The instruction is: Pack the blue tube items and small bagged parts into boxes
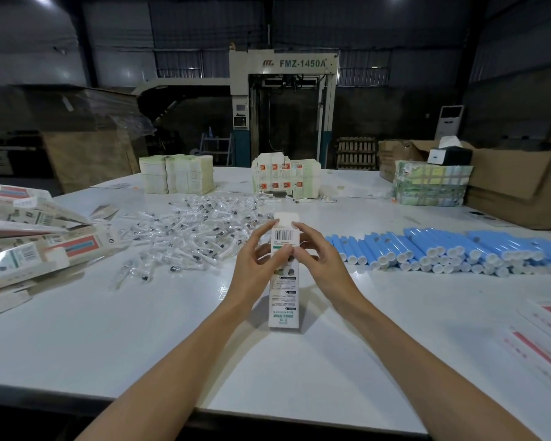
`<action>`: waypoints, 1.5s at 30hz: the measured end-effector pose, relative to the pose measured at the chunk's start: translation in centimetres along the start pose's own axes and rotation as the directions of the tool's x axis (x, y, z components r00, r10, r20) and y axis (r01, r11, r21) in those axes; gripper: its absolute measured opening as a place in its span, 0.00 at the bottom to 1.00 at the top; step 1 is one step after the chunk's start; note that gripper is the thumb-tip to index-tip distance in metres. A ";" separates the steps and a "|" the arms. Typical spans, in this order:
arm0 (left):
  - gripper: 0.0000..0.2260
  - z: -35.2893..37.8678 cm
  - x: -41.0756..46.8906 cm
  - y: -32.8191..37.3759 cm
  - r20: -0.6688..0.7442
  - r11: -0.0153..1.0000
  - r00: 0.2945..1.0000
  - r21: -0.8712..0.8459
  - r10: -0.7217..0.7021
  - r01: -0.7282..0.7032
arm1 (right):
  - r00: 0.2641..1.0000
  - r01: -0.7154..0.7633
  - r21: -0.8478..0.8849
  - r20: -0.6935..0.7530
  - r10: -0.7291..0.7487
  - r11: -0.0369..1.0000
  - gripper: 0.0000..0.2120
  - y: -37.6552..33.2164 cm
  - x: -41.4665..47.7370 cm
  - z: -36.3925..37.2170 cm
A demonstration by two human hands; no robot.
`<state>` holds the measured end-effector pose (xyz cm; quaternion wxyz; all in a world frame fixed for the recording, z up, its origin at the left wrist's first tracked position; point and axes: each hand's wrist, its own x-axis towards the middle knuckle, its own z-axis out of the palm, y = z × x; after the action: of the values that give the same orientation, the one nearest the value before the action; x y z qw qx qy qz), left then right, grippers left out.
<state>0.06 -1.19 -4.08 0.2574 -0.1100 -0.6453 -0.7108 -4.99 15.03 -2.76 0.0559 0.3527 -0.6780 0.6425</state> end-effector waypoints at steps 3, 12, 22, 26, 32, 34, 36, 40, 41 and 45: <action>0.22 0.0 0.0 0.0 0.002 1.000 1.000 0.000 -0.017 0.017 | 1.000 -0.006 -0.001 0.009 0.006 1.000 0.16 -0.1 0.0 -0.1; 0.19 -0.2 0.0 -0.2 0.007 0.998 0.999 0.061 -0.034 0.033 | 0.997 -0.019 -0.075 0.077 0.025 0.997 0.11 0.3 0.3 -0.6; 0.15 0.2 -0.2 0.2 0.058 0.997 0.997 0.050 -0.056 0.054 | 0.996 -0.027 0.055 -0.089 0.032 0.998 0.07 0.0 0.5 -1.8; 0.15 0.6 -0.5 0.5 0.108 0.995 0.991 0.070 -0.085 0.077 | 0.984 -0.138 0.123 -0.095 0.150 0.983 0.08 0.5 1.1 -2.3; 0.15 0.7 -0.7 0.7 0.149 0.992 0.984 0.098 -0.097 0.083 | 0.995 -0.091 0.062 -0.024 0.092 0.994 0.04 0.7 1.3 -3.0; 0.14 0.7 -0.8 0.7 0.158 0.992 0.983 0.094 -0.095 0.080 | 0.999 -0.023 -0.003 -0.028 0.023 1.000 0.04 0.3 1.3 -3.1; 0.15 0.7 -0.8 0.8 0.166 0.992 0.982 0.096 -0.096 0.080 | 0.999 0.025 -0.058 -0.034 -0.027 0.998 0.05 -0.1 1.3 -3.2; 0.15 0.8 -0.8 0.7 0.161 0.992 0.983 0.095 -0.094 0.079 | 0.999 0.037 -0.090 0.016 -0.036 0.995 0.05 -0.8 1.1 -3.5; 0.15 0.8 -0.8 0.7 0.159 0.992 0.983 0.101 -0.090 0.075 | 0.999 0.026 -0.067 0.022 -0.024 0.997 0.07 -1.0 1.1 -3.4; 0.14 0.9 -0.8 0.8 0.165 0.992 0.984 0.110 -0.073 0.055 | 0.998 -0.056 0.052 -0.005 0.056 0.997 0.12 -1.4 1.2 -2.7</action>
<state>1.01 -0.18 -3.72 0.1843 -0.1354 -0.7046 -0.6717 -6.14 17.06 -0.47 0.0308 0.3329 -0.6705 0.6623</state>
